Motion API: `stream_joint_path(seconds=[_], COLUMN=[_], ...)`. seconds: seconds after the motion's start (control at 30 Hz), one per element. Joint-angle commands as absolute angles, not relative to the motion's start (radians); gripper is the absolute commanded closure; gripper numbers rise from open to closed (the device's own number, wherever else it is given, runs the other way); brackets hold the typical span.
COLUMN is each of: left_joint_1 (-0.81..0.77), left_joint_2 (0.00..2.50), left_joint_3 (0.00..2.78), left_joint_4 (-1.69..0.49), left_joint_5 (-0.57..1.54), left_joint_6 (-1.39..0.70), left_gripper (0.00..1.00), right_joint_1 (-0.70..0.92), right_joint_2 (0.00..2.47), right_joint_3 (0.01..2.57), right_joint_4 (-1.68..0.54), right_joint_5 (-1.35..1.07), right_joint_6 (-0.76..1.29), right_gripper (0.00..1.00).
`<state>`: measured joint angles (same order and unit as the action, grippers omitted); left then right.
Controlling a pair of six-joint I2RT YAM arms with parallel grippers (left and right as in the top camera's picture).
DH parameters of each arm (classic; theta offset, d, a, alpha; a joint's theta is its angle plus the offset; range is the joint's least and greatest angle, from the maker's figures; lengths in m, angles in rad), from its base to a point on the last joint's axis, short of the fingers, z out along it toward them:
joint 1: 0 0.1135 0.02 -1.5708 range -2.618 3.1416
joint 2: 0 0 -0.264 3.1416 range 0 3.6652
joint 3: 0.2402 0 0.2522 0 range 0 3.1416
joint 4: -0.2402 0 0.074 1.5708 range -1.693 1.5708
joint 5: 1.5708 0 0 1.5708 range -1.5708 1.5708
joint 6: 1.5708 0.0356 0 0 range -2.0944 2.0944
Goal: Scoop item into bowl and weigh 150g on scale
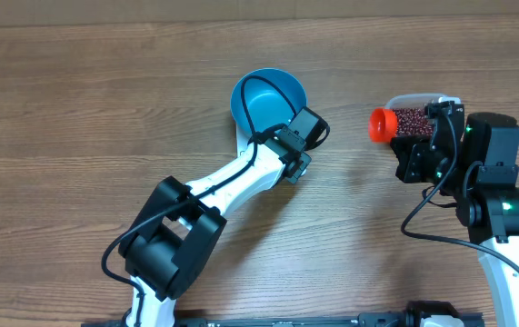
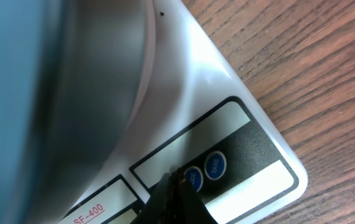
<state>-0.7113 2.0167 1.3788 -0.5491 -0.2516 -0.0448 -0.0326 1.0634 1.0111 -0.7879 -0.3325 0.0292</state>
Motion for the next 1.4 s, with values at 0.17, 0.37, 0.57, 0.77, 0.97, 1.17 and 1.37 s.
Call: stream_joint_path(seconds=[0.17, 0.37, 0.57, 0.77, 0.97, 1.17, 1.37], left_joint_1=[-0.698, -0.678, -0.675, -0.675, -0.675, -0.675, -0.674], left_joint_2=[2.040, 2.040, 2.040, 2.040, 2.040, 2.040, 2.040], left_joint_3=[1.368, 1.361, 1.361, 1.361, 1.361, 1.361, 1.361], left_joint_4=[-0.552, -0.561, -0.573, -0.579, -0.580, -0.579, -0.573], left_joint_5=[-0.273, -0.272, -0.237, -0.176, -0.163, -0.164, -0.168], left_joint_6=[-0.029, -0.030, -0.029, -0.029, -0.029, -0.028, -0.022], left_gripper=[0.96, 0.96, 0.96, 0.96, 0.96, 0.96, 0.96], right_joint_1=[-0.037, -0.037, -0.037, -0.037, -0.037, -0.037, -0.037], right_joint_2=[1.059, 1.059, 1.059, 1.059, 1.059, 1.059, 1.059], right_joint_3=[1.038, 1.038, 1.038, 1.038, 1.038, 1.038, 1.038], right_joint_4=[-0.783, -0.783, -0.783, -0.783, -0.783, -0.783, -0.784], right_joint_5=[-0.330, -0.330, -0.330, -0.330, -0.330, -0.330, -0.330], right_joint_6=[0.024, 0.024, 0.024, 0.024, 0.024, 0.024, 0.024], right_gripper=[0.97, 0.97, 0.97, 0.97, 0.97, 0.97, 0.97])
